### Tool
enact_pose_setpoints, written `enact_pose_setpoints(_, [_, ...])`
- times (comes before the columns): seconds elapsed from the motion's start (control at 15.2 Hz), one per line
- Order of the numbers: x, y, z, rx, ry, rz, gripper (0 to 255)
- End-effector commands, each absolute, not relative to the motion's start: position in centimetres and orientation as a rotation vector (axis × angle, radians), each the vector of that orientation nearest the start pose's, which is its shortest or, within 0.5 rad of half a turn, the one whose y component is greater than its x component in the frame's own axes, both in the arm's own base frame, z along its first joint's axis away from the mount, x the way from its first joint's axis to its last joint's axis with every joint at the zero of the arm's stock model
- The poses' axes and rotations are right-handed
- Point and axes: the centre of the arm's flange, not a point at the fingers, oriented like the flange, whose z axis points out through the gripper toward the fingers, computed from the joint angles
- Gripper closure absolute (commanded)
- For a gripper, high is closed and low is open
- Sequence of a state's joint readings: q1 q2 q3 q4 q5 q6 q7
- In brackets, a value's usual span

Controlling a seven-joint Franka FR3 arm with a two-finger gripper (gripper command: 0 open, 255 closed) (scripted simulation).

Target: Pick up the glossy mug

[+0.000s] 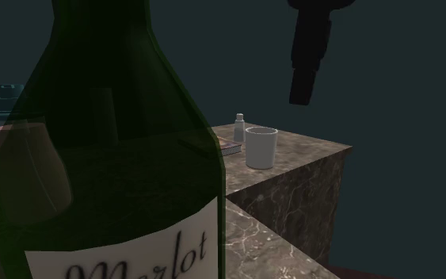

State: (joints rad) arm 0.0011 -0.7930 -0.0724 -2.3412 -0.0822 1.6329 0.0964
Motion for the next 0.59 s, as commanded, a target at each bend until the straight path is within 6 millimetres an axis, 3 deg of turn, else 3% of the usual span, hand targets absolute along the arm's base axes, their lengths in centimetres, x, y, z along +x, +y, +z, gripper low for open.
enact_pose_setpoints(0.0, [31.0,-3.8,60.5,-3.159,0.232,-0.133,0])
enact_pose_setpoints(0.53, [34.1,-13.1,56.6,-3.171,0.198,-0.109,0])
